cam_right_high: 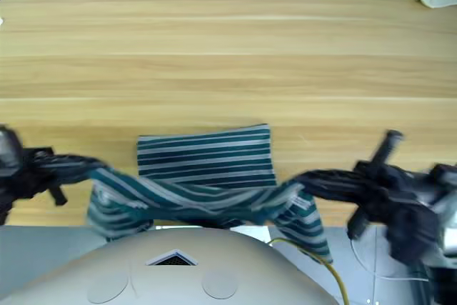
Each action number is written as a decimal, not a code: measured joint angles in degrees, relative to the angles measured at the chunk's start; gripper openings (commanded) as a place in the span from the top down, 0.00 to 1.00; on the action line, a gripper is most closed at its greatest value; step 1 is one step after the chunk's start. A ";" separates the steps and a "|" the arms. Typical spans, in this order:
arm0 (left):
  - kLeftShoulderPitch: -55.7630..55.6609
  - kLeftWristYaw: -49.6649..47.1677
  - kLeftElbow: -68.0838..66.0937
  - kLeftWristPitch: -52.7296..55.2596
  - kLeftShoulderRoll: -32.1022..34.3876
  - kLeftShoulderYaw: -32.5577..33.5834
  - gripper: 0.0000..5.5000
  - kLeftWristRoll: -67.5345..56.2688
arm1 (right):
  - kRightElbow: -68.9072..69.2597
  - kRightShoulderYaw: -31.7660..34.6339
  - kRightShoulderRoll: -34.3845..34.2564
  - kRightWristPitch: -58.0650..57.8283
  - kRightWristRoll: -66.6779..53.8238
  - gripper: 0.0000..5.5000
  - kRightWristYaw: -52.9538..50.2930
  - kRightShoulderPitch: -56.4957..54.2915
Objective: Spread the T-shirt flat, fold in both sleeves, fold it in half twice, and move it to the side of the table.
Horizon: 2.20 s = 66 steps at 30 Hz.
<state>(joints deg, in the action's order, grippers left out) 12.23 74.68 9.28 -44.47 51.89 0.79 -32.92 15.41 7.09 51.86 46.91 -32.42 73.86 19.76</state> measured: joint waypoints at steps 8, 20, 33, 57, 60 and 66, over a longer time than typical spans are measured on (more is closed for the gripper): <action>-40.35 -3.32 -34.13 9.48 -10.27 -11.79 1.00 21.08 | -36.25 -15.88 -6.00 -13.70 30.53 1.00 -6.43 -47.22; -66.98 -48.88 -49.59 1.47 -9.96 -3.03 1.00 33.87 | -58.19 -16.38 -0.58 -11.60 45.73 1.00 -50.26 -71.73; -27.40 -40.31 -50.09 -7.72 -12.71 -18.35 1.00 47.26 | -47.09 -26.29 -1.99 -8.32 52.56 1.00 -40.22 -34.15; -10.46 -26.15 -31.39 -4.99 -1.11 -20.68 0.93 36.94 | -29.08 -21.01 6.16 -6.10 32.29 0.53 -22.86 -13.06; -8.89 -22.20 -29.66 -3.99 -0.34 -20.89 0.87 32.33 | -24.74 -21.08 7.69 -5.24 26.56 0.46 -18.58 -8.55; -6.24 -12.17 -23.49 -0.90 0.04 -19.71 0.71 14.71 | -18.27 -18.13 8.02 -4.80 16.86 0.28 -14.14 -5.63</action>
<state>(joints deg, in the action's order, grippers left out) 5.99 62.51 -14.21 -45.38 51.94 -18.92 -18.21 -2.85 -11.03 59.88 42.11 -15.55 59.72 14.13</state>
